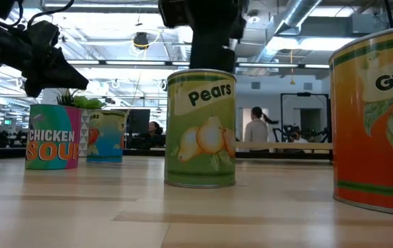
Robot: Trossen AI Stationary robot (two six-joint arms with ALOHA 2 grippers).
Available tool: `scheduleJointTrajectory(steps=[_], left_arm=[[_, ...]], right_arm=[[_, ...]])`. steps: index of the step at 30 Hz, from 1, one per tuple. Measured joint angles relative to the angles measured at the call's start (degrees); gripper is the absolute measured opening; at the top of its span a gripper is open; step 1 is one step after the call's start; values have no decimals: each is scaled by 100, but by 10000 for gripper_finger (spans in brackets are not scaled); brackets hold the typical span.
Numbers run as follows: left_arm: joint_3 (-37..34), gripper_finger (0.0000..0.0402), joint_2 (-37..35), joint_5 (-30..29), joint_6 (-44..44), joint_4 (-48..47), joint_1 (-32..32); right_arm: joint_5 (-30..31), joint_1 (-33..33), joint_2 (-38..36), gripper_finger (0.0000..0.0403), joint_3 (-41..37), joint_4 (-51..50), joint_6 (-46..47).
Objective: Pick and place cans onto a shelf
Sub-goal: Put the canned pears on the shelf
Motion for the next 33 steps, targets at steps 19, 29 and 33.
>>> scheduleJointTrajectory(steps=[19,29,33], left_arm=[[2,52,15,46,-1,-73,1],[2,52,18,35,-1,-73,2],[2,52,18,28,-1,-79,0]], right_arm=[[-97,-43,238,215,17,-64,-303],[-278,-264,232,41,17,-344,-308],[-224,-386,221,13,129,-559,-324]])
